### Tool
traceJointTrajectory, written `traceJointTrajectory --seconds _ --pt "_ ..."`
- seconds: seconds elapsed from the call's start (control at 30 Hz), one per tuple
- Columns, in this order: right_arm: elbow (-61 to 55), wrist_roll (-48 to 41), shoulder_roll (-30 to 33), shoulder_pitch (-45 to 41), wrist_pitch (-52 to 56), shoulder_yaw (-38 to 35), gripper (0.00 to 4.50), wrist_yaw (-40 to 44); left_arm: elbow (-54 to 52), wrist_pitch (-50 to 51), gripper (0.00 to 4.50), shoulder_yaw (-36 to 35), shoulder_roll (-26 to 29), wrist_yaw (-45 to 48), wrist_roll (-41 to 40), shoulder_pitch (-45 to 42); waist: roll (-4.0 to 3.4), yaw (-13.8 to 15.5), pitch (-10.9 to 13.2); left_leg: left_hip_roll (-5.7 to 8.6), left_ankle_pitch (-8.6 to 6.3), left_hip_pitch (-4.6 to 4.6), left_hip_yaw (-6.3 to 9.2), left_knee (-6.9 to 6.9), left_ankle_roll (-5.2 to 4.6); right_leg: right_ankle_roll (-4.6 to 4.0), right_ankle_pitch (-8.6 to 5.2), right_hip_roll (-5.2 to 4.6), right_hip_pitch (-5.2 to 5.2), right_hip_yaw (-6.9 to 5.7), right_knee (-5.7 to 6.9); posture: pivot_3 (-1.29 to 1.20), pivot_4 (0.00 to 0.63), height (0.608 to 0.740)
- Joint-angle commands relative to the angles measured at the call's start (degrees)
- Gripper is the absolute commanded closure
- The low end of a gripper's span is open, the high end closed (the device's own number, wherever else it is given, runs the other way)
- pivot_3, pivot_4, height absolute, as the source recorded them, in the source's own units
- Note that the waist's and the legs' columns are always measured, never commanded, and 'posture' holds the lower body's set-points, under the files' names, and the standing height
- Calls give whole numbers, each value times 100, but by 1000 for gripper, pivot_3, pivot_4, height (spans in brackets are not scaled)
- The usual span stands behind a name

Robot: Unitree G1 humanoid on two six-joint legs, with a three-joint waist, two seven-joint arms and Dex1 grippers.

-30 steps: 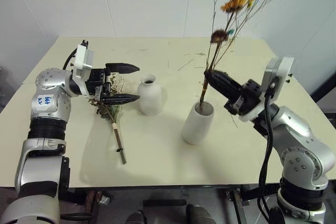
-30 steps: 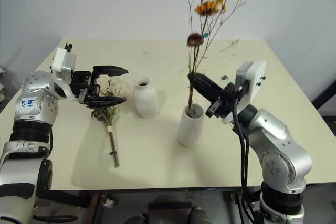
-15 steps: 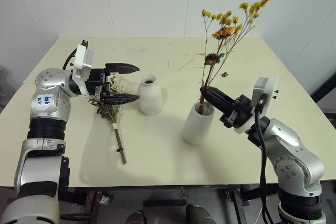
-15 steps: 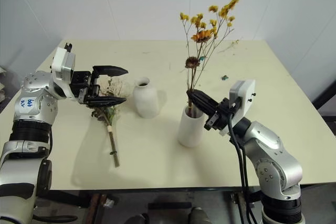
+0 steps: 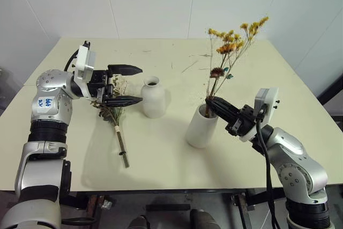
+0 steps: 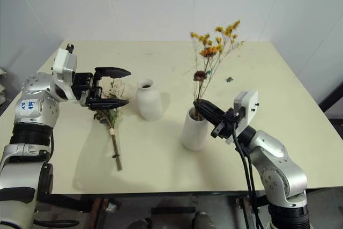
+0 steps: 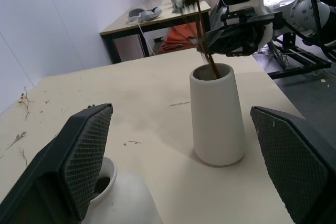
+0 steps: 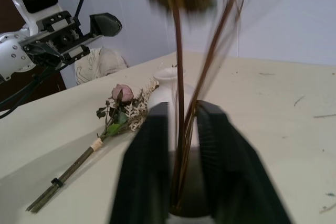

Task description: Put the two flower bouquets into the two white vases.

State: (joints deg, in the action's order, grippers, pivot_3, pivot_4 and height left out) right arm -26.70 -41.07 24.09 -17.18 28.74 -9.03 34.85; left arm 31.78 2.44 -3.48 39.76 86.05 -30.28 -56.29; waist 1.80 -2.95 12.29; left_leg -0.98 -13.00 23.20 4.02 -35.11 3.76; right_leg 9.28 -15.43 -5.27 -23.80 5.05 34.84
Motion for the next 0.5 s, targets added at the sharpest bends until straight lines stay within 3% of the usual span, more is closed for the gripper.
traceJointTrajectory --seconds 0.03,0.3,0.5 --pt "-357 -172 170 91 -69 -158 2585 93 -179 -48 0 -91 31 418 -27 -93 0 4 0 0 0 0 0 0 0 0 0 0 0 0 0 0 150 740" --pt "-1096 -606 840 778 137 -615 63 168 -183 -62 0 -111 23 411 -25 -84 0 64 0 0 0 1 0 1 0 2 -2 -1 1 0 -4 0 150 740" --pt "-1491 -966 1693 1576 405 -1466 63 345 -133 -75 0 -114 8 389 -9 -107 2 137 0 1 0 -3 1 -3 0 1 -2 -1 11 0 -11 0 150 740"
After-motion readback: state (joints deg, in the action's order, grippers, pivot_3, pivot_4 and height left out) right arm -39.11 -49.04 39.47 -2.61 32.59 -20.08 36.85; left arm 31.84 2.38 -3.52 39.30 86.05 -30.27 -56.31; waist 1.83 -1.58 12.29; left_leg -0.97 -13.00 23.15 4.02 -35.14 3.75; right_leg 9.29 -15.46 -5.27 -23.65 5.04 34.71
